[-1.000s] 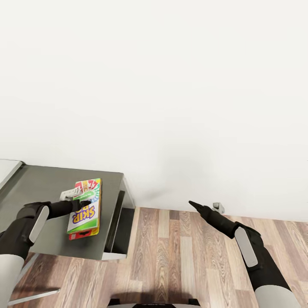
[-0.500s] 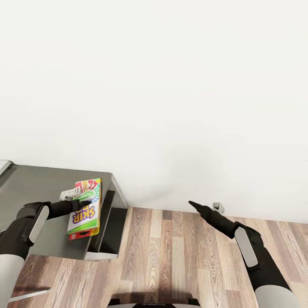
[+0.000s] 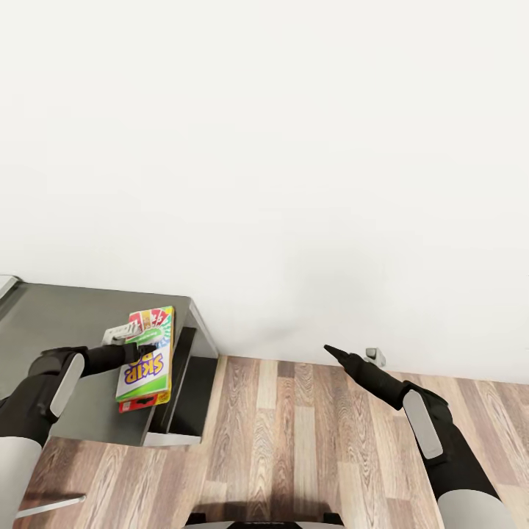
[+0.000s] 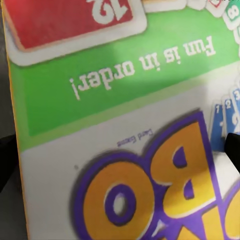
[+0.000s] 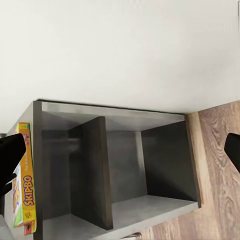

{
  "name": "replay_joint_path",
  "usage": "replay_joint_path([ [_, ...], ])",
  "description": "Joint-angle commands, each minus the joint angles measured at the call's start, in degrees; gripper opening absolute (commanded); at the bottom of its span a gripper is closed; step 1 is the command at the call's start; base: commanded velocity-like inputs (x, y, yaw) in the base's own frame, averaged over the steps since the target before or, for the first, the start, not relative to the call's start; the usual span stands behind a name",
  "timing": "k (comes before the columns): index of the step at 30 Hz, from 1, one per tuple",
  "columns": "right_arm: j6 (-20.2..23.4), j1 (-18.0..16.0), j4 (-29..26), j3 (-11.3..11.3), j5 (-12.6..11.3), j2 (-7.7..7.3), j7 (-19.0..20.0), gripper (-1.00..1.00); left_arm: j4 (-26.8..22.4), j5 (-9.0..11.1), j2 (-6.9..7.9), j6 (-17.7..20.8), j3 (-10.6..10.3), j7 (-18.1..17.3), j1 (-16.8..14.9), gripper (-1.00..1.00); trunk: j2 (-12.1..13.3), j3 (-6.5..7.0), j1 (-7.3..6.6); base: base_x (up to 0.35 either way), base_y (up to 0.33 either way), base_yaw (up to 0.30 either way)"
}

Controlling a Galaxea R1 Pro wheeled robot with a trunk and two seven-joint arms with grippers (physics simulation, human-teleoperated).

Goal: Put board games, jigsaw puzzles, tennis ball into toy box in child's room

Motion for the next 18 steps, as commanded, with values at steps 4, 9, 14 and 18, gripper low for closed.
replay_joint_path([
  [4, 0.4, 0.0, 0.0, -0.1, -0.2, 0.08, 0.0, 1.00, 0.9, -0.3, 0.00, 0.3, 0.1, -0.3, 0.0, 1.00, -0.1, -0.09, 0.05, 0.000, -0.107, 0.000],
  [9, 0.4, 0.0, 0.0, -0.1, -0.1, 0.09, 0.0, 1.00, 0.9, -0.3, -0.02, 0.3, 0.1, -0.3, 0.0, 1.00, -0.1, -0.09, 0.05, 0.000, -0.022, 0.000],
  [14, 0.4, 0.0, 0.0, -0.1, 0.0, 0.09, 0.0, 1.00, 0.9, -0.3, -0.02, 0.3, 0.1, -0.3, 0.0, 1.00, -0.1, -0.09, 0.05, 0.000, -0.002, 0.000],
  [18, 0.4, 0.0, 0.0, -0.1, 0.0, 0.09, 0.0, 1.00, 0.9, -0.3, -0.03, 0.3, 0.1, -0.3, 0.0, 1.00, -0.1, -0.09, 0.05, 0.000, -0.001, 0.000],
])
